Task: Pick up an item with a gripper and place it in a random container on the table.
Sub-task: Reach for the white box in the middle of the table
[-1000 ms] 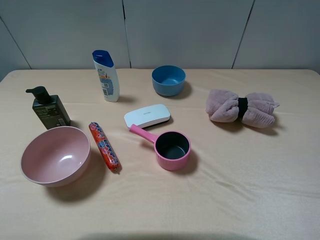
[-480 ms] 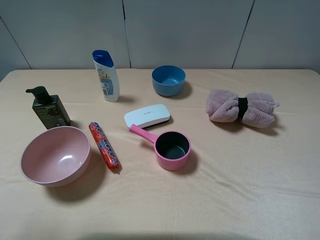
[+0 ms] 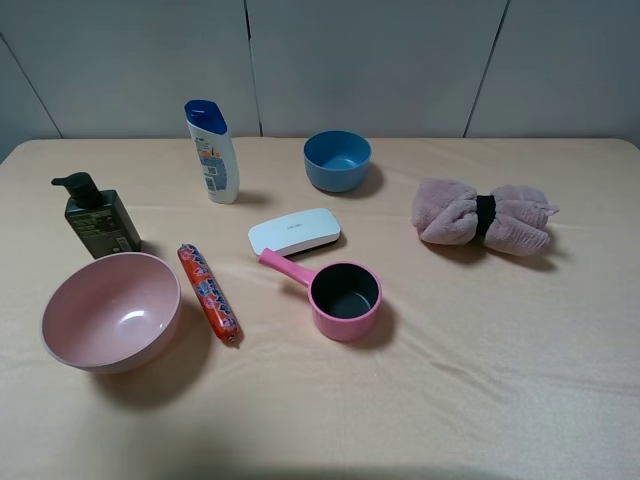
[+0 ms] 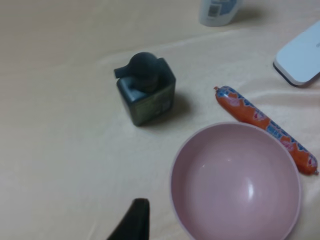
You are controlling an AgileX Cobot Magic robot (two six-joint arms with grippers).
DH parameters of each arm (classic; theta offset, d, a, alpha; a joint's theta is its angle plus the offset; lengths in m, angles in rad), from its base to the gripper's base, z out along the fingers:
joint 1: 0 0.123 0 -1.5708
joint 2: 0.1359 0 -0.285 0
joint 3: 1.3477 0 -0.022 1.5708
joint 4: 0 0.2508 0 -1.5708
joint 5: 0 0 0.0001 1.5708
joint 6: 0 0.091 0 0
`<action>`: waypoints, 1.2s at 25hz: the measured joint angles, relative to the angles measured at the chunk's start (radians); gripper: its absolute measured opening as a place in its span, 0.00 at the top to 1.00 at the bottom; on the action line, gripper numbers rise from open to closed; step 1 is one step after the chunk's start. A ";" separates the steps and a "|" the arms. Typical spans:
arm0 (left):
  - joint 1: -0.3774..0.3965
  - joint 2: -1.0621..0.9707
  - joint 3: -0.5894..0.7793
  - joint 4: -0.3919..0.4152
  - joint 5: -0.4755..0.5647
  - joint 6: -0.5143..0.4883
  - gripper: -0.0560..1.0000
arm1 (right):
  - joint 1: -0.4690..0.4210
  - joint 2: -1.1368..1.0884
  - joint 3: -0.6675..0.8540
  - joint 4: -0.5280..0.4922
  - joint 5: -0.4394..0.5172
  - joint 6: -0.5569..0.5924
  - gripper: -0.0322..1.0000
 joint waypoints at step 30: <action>-0.356 0.777 -0.448 -0.022 -0.037 0.084 0.01 | 0.000 0.000 0.000 0.000 0.000 0.000 0.30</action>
